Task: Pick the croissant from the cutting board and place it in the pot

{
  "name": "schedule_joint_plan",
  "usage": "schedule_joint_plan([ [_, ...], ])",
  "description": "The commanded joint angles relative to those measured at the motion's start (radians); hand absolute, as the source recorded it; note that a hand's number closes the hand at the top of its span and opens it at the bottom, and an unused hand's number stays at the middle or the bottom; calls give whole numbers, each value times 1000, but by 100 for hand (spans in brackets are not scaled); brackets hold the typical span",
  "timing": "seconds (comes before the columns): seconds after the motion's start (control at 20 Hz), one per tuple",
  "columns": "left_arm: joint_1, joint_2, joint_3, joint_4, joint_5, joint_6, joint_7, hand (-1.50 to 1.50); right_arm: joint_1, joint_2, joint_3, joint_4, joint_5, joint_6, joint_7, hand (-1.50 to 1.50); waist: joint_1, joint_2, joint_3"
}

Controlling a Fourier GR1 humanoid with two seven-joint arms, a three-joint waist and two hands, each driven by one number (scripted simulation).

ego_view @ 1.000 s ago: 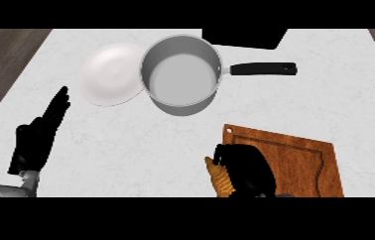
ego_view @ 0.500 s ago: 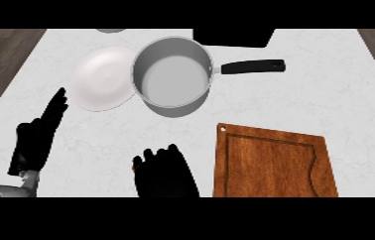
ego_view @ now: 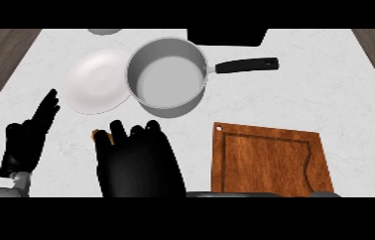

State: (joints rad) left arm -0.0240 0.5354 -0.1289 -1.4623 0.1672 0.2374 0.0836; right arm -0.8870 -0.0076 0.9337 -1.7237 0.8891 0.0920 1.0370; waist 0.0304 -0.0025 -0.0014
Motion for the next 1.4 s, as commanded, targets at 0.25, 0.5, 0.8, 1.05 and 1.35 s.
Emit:
schedule_joint_plan([
  [0.25, 14, 18, 52, -16, 8, -47, -3, 0, -115, 7, -130, 110, -51, -210, 14, 150, -9, 2, 1],
  [0.5, 36, -44, 38, -24, -33, -10, -4, 0, -192, 8, -306, 237, -99, -190, -127, 150, -16, 3, 1],
  [0.8, 48, -30, 70, -15, -23, -58, -11, 0, -241, -11, -470, 468, -147, -223, -374, 150, -14, 5, 1],
  [1.05, 28, -39, 46, -74, -65, -36, 24, 0, -284, -19, -544, 775, -176, -326, -616, 150, 7, 13, 1],
  [1.35, 9, -61, 55, -31, -70, -50, 15, 0, -398, 7, -530, 1074, -185, -403, -709, 150, 24, 17, 0],
])
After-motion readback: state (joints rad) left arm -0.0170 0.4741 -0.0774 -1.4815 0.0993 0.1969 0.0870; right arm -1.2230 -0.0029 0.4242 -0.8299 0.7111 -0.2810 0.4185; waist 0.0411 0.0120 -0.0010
